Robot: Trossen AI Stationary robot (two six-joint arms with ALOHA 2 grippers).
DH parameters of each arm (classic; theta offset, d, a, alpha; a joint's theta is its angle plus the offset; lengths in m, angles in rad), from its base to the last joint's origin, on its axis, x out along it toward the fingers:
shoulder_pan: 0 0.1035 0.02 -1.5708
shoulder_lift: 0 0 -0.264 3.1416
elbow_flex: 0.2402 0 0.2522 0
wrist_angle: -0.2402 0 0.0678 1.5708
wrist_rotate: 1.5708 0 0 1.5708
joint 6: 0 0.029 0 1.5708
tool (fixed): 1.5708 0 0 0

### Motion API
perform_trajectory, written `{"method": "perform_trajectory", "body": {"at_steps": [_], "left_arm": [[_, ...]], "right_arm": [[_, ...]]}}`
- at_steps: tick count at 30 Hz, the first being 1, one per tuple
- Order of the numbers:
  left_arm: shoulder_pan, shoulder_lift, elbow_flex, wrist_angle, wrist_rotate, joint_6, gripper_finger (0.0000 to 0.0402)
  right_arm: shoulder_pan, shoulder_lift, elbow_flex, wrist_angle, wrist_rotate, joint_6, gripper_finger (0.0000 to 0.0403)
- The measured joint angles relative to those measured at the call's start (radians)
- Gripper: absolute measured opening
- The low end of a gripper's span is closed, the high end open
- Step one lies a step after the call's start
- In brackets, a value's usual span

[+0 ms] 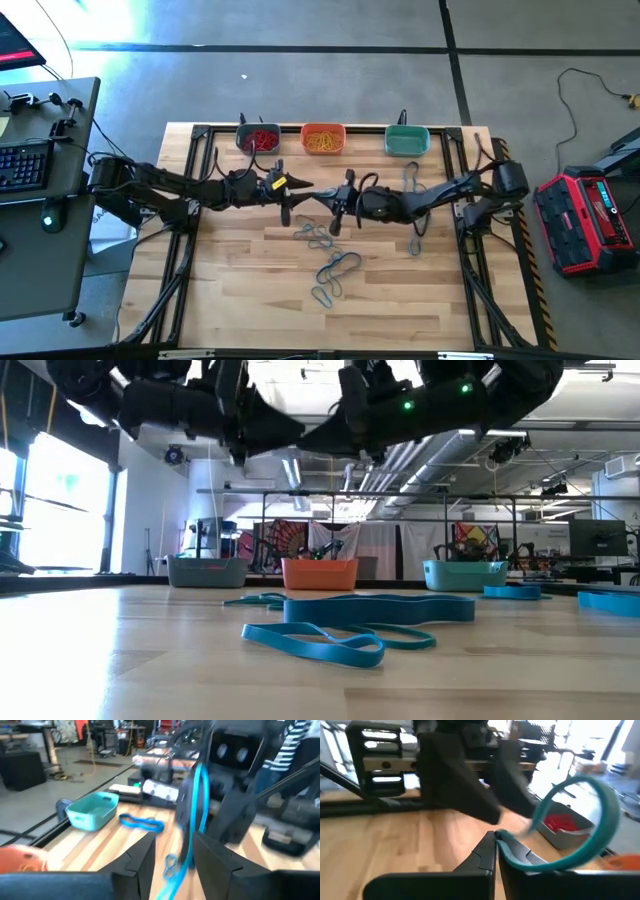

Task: Sort rubber bands into baskets
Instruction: Put the blue rubber band into the light blue bin

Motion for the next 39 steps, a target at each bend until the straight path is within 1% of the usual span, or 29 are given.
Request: {"method": "perform_trajectory", "body": {"at_steps": [4, 7, 12, 16, 20, 24, 30, 34, 39], "left_arm": [[0.0, 0.0, -0.05, 0.052, -0.025, -0.009, 0.0135], [-0.001, 0.0, -0.088, 0.102, -0.026, -0.029, 0.0138], [-0.001, 0.0, -0.117, 0.105, -0.026, -0.069, 0.0139], [-0.001, 0.0, -0.137, 0.101, -0.026, -0.09, 0.0139], [-0.001, 0.0, -0.143, 0.098, -0.025, -0.1, 0.0138], [-0.002, 0.0, -0.143, 0.101, -0.023, -0.107, 0.0138], [-0.002, 0.0, -0.143, 0.095, -0.021, -0.107, 0.0138], [-0.002, 0.0, -0.143, 0.095, -0.021, -0.107, 0.0138], [-0.001, 0.0, -0.143, 0.095, -0.021, -0.107, 0.0138]], "right_arm": [[-0.001, -0.085, 0.0, -0.168, 0.077, 0.019, 0.0], [-0.019, -0.161, 0.0, -0.328, 0.135, 0.023, 0.0], [-0.077, -0.287, 0.0, -0.626, 0.245, 0.049, 0.0], [-0.17, -0.363, 0.0, -0.841, 0.289, 0.031, 0.0], [-0.312, -0.385, 0.0, -0.986, 0.315, -0.019, 0.0], [-0.474, -0.371, 0.0, -1.029, 0.295, -0.129, 0.0], [-0.686, -0.311, 0.0, -1.029, 0.214, -0.239, 0.0], [-0.769, -0.253, 0.0, -1.031, 0.212, -0.259, 0.0], [-0.818, -0.174, 0.0, -1.038, 0.215, -0.247, 0.0]]}}
